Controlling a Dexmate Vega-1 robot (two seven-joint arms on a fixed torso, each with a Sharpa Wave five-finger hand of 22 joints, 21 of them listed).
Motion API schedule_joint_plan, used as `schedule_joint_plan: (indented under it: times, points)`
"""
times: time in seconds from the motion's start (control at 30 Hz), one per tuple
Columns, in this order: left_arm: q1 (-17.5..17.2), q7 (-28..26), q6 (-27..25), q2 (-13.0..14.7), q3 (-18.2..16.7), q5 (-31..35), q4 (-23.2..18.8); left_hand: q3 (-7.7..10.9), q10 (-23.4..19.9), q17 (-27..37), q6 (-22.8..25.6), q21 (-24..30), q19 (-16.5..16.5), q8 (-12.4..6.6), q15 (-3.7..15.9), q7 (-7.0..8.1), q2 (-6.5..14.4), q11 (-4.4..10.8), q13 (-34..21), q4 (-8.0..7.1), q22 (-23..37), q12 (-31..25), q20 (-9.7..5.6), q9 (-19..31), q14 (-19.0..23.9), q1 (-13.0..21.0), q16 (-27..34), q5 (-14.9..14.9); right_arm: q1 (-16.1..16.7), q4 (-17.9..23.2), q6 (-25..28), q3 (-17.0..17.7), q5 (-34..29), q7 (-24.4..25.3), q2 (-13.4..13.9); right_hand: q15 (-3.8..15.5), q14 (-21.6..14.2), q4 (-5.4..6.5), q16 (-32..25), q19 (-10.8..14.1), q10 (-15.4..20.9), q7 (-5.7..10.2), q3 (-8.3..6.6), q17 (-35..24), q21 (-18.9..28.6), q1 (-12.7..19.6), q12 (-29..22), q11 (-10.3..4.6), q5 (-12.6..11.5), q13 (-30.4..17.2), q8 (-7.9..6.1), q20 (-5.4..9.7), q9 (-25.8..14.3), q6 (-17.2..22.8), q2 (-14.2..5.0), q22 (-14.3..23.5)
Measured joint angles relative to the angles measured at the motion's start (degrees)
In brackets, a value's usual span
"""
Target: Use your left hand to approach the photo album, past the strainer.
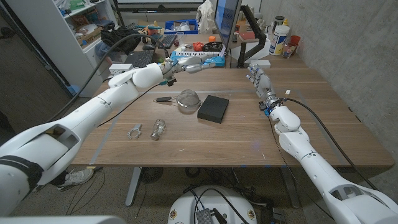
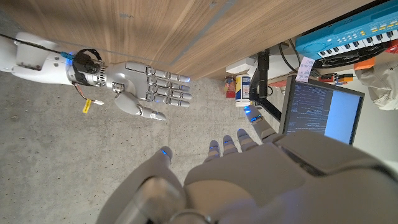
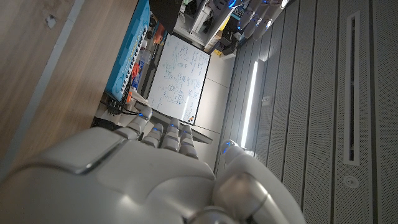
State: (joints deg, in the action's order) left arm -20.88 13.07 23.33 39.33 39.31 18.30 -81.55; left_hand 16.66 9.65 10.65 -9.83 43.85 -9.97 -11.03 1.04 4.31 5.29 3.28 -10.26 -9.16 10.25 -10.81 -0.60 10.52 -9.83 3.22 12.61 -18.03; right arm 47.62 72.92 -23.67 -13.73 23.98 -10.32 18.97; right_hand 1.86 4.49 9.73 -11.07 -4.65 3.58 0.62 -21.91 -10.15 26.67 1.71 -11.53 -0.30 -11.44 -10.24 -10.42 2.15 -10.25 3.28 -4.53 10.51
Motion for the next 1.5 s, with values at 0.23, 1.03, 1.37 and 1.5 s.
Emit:
schedule_joint_plan:
  times: [0.23, 1.03, 1.37, 1.5]
  points:
    - [0.1, 0.1, 0.0, 0.0, 0.2, 0.7, 0.1, 0.00, 0.0, 0.0, 0.0, -0.2, 0.0, 0.00, 0.00, 0.00, -0.2, 0.00, 0.0, 0.00, 0.0, 0.0, 0.00, 0.0, 0.0, 0.2, 0.0, 0.0, 0.0, -0.2, 0.0, 0.0, 0.0, 0.0, 0.0, 0.00, 0.0, 0.00, 0.0, 0.0, 0.0, 0.00, 0.00, 0.0, -0.4, 0.0, 0.0, 0.00, 0.0, 0.0, 0.00, 0.00, 0.0, 0.0, 0.00, 0.0]
    - [0.8, 0.3, 0.7, -0.1, 1.7, 3.5, 0.7, 0.00, 0.0, 0.0, -0.2, -0.4, 0.0, -0.22, 0.00, 0.43, 0.2, -0.01, 0.0, -0.01, 0.0, 0.0, 0.00, 0.0, 0.0, 1.2, 0.0, -0.2, 0.1, -0.4, -0.4, -0.1, -0.3, 0.1, -0.1, -0.01, 0.0, 0.00, 0.0, 0.2, 0.0, 0.00, 0.00, 0.0, -0.8, 0.0, 0.0, 0.00, 0.0, 0.0, 0.00, -0.21, 0.0, 0.0, 0.00, 0.0]
    - [0.9, 0.7, 0.7, -0.1, 2.1, 4.3, 0.8, 0.00, 0.3, 0.0, 0.0, -0.6, 0.2, -0.22, 0.00, 0.63, 0.3, 0.31, 0.0, -0.01, 0.0, 0.0, -0.21, 0.0, 0.0, 1.2, 0.0, -0.2, 0.1, -0.4, -0.4, -0.2, -0.4, 0.2, -0.1, -0.01, 0.0, 0.00, 0.0, 0.2, 0.0, 0.00, 0.00, 0.0, -1.1, 0.0, 0.0, 0.00, 0.0, 0.0, 0.00, -0.21, 0.0, 0.0, 0.00, 0.0]
    - [0.9, 0.9, 0.7, -0.1, 2.2, 4.5, 0.8, 0.00, 0.3, 0.0, 0.0, -0.9, 0.2, -0.22, 0.00, 0.63, 0.3, 0.31, 0.0, -0.01, 0.0, 0.0, -0.21, 0.0, 0.0, 1.2, 0.0, -0.2, 0.1, -0.5, -0.4, -0.3, -0.4, 0.2, -0.1, -0.01, 0.0, 0.00, 0.0, 0.2, 0.0, 0.00, 0.00, 0.0, -1.1, 0.0, 0.0, 0.00, 0.0, 0.0, 0.00, -0.21, 0.0, 0.0, 0.00, 0.0]
